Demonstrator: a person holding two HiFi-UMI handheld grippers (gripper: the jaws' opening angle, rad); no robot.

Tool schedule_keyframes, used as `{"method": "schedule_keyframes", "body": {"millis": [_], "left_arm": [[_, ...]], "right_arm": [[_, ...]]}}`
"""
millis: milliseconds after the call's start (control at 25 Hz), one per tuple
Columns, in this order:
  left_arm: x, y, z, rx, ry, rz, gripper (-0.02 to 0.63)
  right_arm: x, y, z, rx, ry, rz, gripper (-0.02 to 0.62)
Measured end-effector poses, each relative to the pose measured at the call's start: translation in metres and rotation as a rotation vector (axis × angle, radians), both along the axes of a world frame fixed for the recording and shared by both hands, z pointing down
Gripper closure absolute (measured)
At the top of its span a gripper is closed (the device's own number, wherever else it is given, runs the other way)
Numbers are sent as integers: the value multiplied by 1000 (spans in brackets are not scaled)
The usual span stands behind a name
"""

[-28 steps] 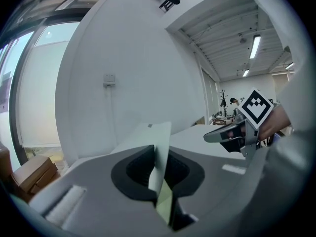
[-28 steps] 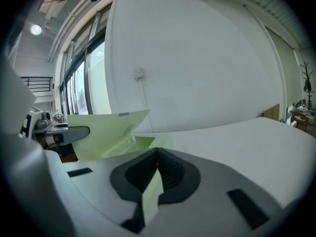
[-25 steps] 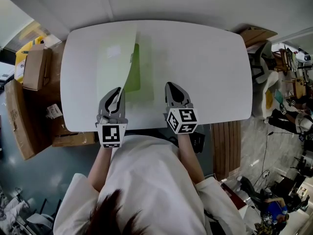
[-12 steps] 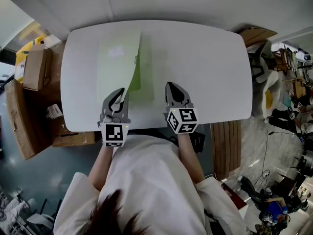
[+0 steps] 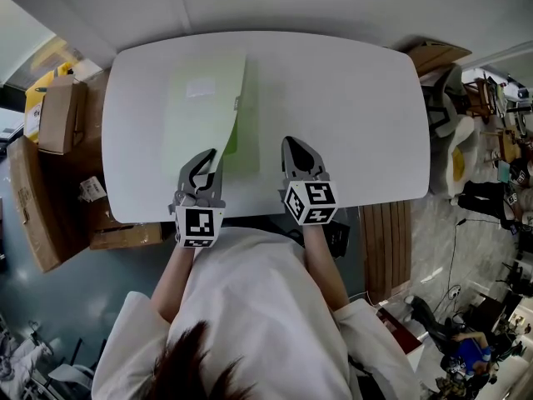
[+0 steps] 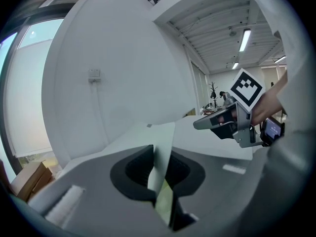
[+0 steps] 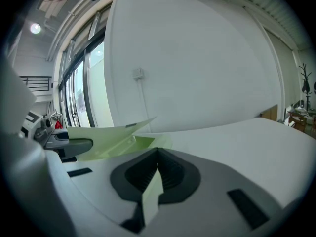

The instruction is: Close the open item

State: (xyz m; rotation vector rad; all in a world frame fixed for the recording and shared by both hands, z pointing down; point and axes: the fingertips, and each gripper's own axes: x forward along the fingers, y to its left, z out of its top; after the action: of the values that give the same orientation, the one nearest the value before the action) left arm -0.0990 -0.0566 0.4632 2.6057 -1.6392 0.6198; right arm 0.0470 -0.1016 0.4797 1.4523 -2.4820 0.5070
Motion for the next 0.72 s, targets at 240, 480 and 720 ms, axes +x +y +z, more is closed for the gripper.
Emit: {"method": "schedule_keyframes", "body": {"millis": [240,480,720], "left_arm": [[2,3,15,-30,-19,6,578],[8,2,22,-31,-98,43,577],[14,2,26,-44,-108,59,577]], "right_arm": [[-1,2,-1,0,3,-1,591],[-3,3,-1,0,3,0,591],[0,4,-2,1,2,6,591]]}}
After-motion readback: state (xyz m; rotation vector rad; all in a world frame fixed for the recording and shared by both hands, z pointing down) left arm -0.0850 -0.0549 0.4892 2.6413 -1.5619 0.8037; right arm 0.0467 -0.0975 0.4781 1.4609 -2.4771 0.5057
